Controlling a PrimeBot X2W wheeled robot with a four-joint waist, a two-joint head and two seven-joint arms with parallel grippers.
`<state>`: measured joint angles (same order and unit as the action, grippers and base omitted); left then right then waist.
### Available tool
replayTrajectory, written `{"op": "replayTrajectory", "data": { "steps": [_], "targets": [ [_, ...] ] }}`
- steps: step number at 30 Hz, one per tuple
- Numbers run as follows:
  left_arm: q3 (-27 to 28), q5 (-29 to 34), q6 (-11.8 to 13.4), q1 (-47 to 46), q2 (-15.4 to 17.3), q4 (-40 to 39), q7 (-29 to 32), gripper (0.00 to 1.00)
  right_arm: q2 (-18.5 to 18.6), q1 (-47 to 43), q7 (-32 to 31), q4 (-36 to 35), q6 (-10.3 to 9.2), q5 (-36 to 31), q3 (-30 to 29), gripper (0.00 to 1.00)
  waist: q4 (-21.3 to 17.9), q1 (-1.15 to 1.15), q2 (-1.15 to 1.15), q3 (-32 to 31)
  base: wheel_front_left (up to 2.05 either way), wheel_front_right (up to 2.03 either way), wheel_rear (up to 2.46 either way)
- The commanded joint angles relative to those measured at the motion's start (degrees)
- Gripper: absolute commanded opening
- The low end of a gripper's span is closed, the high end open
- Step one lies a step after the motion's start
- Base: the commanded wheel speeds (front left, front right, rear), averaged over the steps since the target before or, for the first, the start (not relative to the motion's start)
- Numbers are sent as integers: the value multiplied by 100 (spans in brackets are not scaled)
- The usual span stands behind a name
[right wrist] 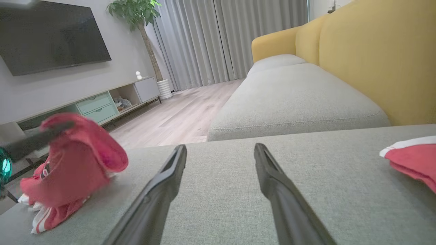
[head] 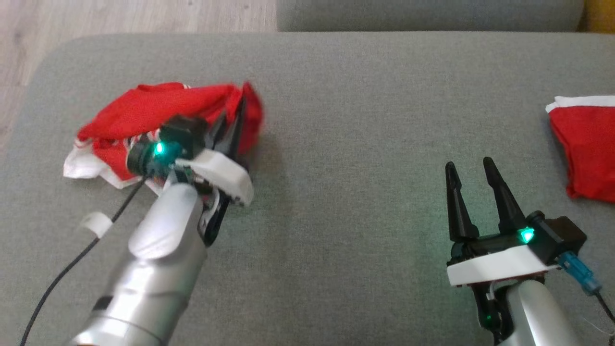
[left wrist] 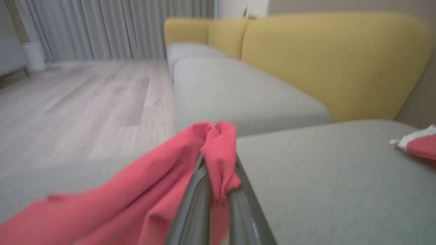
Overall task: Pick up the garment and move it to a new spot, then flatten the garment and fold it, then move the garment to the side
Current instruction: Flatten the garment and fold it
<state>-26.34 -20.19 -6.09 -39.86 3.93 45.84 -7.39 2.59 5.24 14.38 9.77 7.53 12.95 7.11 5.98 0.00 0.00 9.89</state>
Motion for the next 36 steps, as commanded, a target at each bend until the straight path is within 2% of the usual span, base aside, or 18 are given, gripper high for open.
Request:
{"op": "replayTrajectory", "data": {
  "steps": [1,7,12,18,24,28,30,36],
  "targets": [
    [196,-88,-47,-458,117,-457,-273,0,29,56,62,-159,-4,-8,169,100,3,0,0,-94,0,0,0],
    [387,-375,-100,-669,385,-1509,-457,0,29,26,62,-169,-4,113,253,100,-138,0,0,-258,0,0,0],
    [499,-618,-107,-680,564,-2428,-89,0,29,-5,62,-181,-4,233,292,100,-284,0,0,-373,0,0,0],
    [380,-795,-105,-576,570,-3321,368,0,29,-1,62,-217,-4,320,328,100,-490,0,0,-458,0,0,0],
    [166,-853,-59,-497,525,-4119,785,0,29,76,62,-277,-4,404,370,100,-910,0,0,-437,0,0,0],
    [-7,-887,-25,-443,438,-4342,988,0,29,135,62,-300,-4,447,420,100,-1244,0,0,-375,0,0,0],
    [-125,-859,19,-425,399,-4363,1102,0,29,212,62,-357,-4,495,474,100,-1535,0,0,-241,0,0,0],
    [-306,-815,25,-541,362,-3856,1205,0,29,448,62,-505,-4,636,736,100,-2153,0,0,144,0,0,0]
  ]
}}
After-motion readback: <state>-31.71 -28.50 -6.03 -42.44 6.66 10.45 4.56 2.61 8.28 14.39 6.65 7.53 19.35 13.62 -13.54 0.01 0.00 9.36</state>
